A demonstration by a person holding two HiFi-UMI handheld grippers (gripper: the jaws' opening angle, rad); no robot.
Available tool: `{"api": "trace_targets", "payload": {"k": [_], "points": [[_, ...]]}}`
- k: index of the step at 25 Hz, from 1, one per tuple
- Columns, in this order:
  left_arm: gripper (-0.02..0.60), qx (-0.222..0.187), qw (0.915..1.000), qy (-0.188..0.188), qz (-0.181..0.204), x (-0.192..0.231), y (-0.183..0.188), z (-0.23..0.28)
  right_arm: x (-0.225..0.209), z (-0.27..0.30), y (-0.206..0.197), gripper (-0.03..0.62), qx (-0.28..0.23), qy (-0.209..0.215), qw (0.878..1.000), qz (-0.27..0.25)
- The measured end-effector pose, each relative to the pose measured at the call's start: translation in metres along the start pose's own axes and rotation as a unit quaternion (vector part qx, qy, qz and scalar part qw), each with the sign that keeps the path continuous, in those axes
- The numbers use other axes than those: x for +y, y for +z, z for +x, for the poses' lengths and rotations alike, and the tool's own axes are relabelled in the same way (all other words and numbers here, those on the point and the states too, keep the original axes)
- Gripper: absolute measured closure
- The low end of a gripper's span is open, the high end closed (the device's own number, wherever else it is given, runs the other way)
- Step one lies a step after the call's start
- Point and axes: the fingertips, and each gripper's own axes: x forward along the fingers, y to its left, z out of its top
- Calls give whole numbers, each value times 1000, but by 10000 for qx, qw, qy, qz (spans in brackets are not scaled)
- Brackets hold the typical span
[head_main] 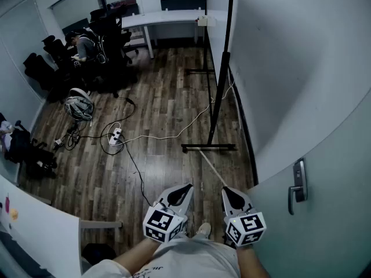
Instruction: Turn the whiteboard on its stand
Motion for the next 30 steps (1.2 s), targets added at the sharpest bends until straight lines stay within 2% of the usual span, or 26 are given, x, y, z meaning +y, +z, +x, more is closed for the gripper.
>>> {"api": "trace_targets", "payload": {"k": [9,17,24,30], "points": [[572,-21,10000,-38,26,-2,2,0,0,-1,-1,588,34,-40,10000,-18],[572,-45,9999,-106,111,3,4,-8,1,1,3,588,-148,-196,9992,312],[572,-36,9996,-170,238,19,1,-23,22,14,7,588,-182,-217,9995,168],[572,-83,9992,-349,178,34,-1,-35,41,25,6,588,-230,-271,9991,230]]}}
